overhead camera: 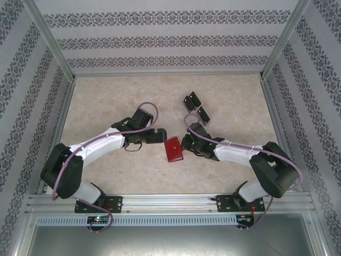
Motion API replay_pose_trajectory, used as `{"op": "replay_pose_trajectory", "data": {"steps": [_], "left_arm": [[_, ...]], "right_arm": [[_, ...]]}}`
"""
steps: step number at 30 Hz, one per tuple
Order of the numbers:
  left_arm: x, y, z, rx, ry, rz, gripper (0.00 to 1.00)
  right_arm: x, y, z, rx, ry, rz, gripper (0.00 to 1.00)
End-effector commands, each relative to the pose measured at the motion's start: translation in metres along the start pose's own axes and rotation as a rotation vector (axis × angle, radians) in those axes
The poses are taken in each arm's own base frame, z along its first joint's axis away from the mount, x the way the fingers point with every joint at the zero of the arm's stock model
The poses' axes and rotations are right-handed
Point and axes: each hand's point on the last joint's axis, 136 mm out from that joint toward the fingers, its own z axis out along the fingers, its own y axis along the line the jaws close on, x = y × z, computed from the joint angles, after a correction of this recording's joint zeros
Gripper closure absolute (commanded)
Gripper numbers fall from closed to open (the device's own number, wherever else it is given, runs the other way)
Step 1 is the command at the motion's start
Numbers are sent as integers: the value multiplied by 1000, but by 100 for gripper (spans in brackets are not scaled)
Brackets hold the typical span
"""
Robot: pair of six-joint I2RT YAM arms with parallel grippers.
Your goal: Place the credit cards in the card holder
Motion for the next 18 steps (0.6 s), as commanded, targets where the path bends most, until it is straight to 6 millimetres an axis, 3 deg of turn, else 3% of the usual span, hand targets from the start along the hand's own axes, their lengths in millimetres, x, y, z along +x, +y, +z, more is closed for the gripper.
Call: {"op": "replay_pose_trajectory", "data": {"steps": [1, 7, 14, 18], "left_arm": [[21, -1, 3, 22, 92, 75, 0], [23, -4, 18, 14, 98, 69, 0], [30, 6, 39, -110, 140, 122, 0], [33, 17, 51, -187, 164, 141, 0]], "right_arm": [[-3, -2, -6, -7, -4, -10, 100], [-2, -4, -9, -11, 10, -26, 100], [1, -7, -6, -2, 40, -39, 100], [1, -4, -5, -3, 48, -47, 88]]}}
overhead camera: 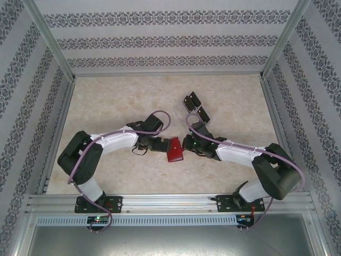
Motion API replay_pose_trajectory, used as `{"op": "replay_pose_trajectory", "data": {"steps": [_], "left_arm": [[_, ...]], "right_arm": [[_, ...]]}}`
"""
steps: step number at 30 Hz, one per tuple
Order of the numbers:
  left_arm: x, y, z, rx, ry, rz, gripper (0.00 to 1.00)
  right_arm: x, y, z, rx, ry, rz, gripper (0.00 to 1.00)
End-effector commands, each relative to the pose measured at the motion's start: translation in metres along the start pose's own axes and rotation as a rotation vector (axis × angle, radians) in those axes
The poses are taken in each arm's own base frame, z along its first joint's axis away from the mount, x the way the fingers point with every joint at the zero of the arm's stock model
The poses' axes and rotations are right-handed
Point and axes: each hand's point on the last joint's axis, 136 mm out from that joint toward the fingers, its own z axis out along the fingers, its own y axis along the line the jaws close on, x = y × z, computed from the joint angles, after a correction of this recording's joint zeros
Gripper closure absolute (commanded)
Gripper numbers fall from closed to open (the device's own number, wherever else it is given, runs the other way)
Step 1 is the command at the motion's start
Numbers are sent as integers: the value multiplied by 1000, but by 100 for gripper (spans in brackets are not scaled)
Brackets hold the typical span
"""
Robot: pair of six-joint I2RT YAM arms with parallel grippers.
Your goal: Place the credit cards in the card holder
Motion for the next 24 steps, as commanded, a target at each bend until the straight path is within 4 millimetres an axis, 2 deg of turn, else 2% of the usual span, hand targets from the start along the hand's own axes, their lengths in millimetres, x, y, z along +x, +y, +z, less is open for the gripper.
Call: {"op": "replay_pose_trajectory", "data": {"steps": [1, 5, 8, 15, 21, 24], "left_arm": [[-1, 13, 5, -98, 11, 42, 0], [2, 21, 11, -143, 32, 61, 0], [4, 26, 16, -175, 49, 76, 0], [2, 25, 16, -180, 44, 97, 0], [1, 26, 17, -190, 50, 104, 0], [2, 26, 18, -189, 48, 99, 0]], "right_arm": [[-2, 0, -2, 5, 13, -18, 83], [-9, 4, -13, 11, -1, -37, 69], [-13, 2, -21, 47, -4, -59, 64], [-16, -2, -29, 126, 24, -126, 61], [-17, 9, -28, 159, 56, -202, 61], [-14, 13, -25, 177, 80, -236, 57]]}}
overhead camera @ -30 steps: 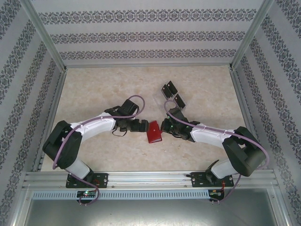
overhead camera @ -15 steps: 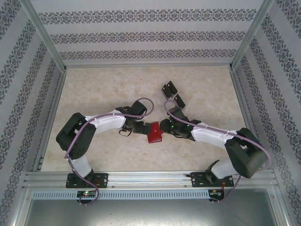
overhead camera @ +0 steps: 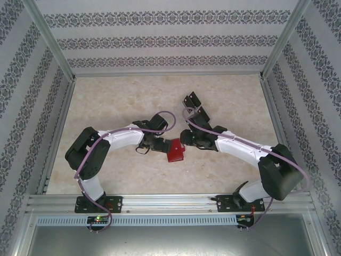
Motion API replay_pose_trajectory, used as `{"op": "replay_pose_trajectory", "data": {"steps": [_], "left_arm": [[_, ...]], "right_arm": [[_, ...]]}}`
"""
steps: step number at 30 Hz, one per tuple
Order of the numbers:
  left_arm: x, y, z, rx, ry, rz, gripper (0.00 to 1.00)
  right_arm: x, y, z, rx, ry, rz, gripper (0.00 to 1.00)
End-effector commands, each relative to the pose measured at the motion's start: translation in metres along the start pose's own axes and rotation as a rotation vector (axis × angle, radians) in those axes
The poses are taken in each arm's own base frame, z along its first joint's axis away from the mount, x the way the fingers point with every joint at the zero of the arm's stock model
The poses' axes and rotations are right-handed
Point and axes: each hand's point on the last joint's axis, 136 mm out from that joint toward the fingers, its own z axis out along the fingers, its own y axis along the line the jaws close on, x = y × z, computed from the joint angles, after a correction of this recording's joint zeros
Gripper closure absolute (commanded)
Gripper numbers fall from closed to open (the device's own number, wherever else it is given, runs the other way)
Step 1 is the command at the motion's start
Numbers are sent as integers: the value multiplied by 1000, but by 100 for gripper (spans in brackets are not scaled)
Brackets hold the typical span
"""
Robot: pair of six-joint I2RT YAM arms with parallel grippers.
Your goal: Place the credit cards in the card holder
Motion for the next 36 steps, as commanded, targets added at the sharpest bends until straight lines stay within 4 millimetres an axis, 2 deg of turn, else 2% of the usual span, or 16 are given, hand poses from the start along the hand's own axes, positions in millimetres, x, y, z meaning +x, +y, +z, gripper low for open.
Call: {"op": "replay_pose_trajectory", "data": {"steps": [1, 11, 15, 19, 26, 36], "left_arm": [[6, 15, 8, -79, 21, 30, 0], [-24, 12, -33, 8, -81, -71, 0], [-35, 11, -39, 63, -103, -124, 0], [-37, 5, -31, 115, -87, -150, 0], [-29, -5, -8, 179, -43, -178, 0], [-2, 16, 23, 69, 49, -170, 0]], "right_arm": [[5, -2, 3, 66, 38, -73, 57], [5, -2, -3, 65, 10, -71, 56], [8, -5, -3, 87, 21, -95, 51], [11, -7, -2, 119, 38, -130, 46], [15, -11, 5, 196, 72, -199, 46], [15, 0, 18, 222, 91, -266, 51]]}}
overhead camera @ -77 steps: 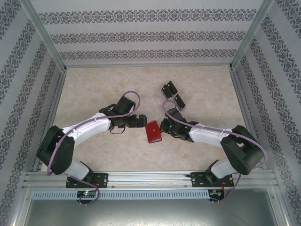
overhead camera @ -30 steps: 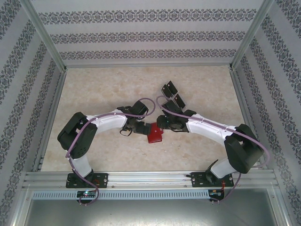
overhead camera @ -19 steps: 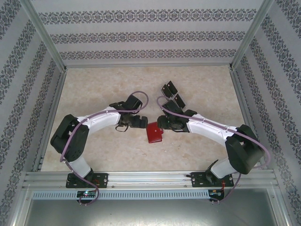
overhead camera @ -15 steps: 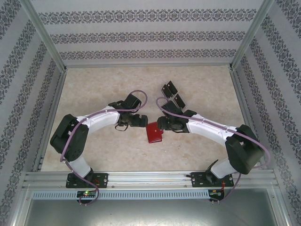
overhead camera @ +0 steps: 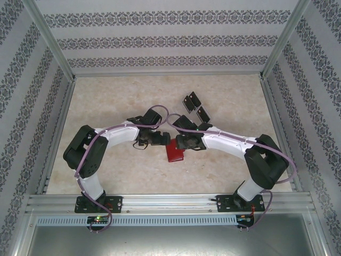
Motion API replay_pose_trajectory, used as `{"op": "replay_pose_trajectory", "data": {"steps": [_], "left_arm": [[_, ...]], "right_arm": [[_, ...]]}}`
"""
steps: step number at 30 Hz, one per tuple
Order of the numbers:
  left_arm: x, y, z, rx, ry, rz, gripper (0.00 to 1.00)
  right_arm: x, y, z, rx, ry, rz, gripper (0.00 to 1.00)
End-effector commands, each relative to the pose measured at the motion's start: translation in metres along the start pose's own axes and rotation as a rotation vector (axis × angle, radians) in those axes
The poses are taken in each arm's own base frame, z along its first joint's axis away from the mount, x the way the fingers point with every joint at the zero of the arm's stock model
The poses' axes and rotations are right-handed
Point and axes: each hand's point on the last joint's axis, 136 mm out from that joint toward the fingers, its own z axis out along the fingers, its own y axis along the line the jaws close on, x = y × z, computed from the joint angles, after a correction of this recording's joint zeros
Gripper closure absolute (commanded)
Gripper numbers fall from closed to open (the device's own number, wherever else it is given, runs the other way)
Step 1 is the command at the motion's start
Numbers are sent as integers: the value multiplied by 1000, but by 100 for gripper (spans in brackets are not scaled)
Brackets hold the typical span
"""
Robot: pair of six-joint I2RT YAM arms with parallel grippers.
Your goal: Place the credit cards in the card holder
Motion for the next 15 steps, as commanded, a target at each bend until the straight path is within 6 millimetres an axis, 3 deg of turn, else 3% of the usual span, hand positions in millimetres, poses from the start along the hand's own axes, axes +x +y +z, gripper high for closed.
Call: {"op": "replay_pose_trajectory", "data": {"steps": [1, 7, 15], "left_arm": [[21, 20, 22, -68, 76, -11, 0], [19, 18, 21, -66, 73, -2, 0], [2, 14, -7, -182, 21, 121, 0]], "right_arm": [[-4, 2, 1, 30, -1, -39, 52], [-2, 3, 7, 49, 16, -55, 54], [-4, -3, -3, 46, -20, -32, 55]]}}
